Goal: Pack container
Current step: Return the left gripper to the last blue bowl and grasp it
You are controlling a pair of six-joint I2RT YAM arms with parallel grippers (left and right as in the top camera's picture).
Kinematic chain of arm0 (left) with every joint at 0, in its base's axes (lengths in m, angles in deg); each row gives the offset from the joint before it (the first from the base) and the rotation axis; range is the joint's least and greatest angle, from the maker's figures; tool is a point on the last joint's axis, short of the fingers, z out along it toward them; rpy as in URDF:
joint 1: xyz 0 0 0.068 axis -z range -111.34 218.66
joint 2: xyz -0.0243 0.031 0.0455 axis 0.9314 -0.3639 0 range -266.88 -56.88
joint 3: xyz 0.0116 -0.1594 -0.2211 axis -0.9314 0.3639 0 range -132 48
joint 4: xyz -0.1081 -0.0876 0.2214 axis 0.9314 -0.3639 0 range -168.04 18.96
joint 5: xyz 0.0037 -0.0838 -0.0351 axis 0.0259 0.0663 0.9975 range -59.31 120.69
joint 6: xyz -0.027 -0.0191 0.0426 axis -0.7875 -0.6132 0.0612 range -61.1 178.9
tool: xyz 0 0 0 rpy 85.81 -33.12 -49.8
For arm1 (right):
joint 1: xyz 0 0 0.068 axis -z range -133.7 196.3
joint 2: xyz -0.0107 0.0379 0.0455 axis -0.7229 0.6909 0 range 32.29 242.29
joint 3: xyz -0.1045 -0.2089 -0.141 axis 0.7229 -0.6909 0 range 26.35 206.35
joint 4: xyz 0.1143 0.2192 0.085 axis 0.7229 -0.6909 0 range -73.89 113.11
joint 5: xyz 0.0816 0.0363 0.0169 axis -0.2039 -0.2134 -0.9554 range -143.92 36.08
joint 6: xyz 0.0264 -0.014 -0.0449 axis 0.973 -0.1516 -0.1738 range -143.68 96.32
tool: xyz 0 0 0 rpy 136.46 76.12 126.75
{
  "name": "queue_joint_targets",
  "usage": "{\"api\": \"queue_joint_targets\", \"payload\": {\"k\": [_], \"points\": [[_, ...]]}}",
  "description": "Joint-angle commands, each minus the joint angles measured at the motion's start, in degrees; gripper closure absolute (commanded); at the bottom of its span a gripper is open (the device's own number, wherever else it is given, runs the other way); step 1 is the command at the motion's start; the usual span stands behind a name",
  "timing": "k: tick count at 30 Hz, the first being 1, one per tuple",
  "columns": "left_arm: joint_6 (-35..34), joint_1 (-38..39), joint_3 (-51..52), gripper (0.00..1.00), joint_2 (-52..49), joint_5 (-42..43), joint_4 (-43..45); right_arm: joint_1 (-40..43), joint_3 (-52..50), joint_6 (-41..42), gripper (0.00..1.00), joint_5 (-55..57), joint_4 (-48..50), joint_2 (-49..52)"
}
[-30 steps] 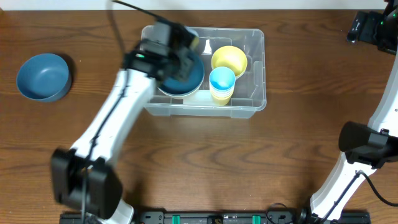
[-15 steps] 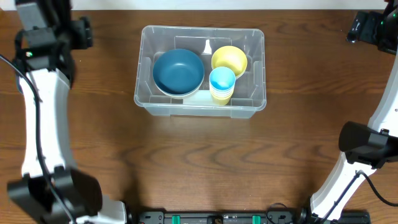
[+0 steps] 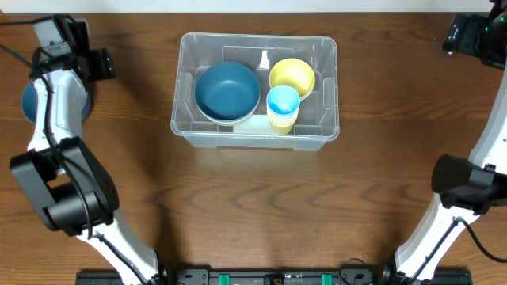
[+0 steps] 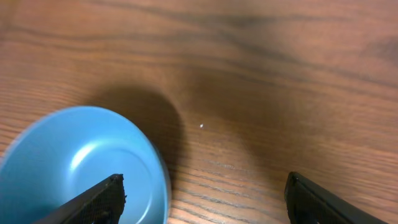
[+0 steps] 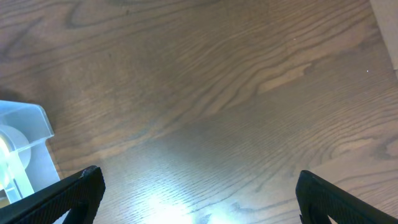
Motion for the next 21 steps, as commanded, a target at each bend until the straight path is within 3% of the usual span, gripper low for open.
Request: {"api": "queue_joint_targets", "payload": {"k": [1, 17, 19, 21], "points": [[-0.09, -1.09, 0.50, 0.17, -2.75, -0.55, 0.09, 0.37, 0.72, -0.68, 0.01, 0.35, -0.13, -1.40], [-1.97, -3.41, 1.36, 0.19, -8.98, -0.07, -2.29, 0.37, 0.72, -0.68, 0.01, 0.35, -0.13, -1.40], [-2.08, -3.41, 1.40, 0.26, -9.73, -0.04, -2.99, 0.37, 0.72, -0.68, 0.01, 0.35, -0.13, -1.40], [-2.08, -3.41, 1.40, 0.46, -9.90, -0.04, -3.65, 0.37, 0.72, -0.68, 0.01, 0.35, -0.13, -1.40]]}}
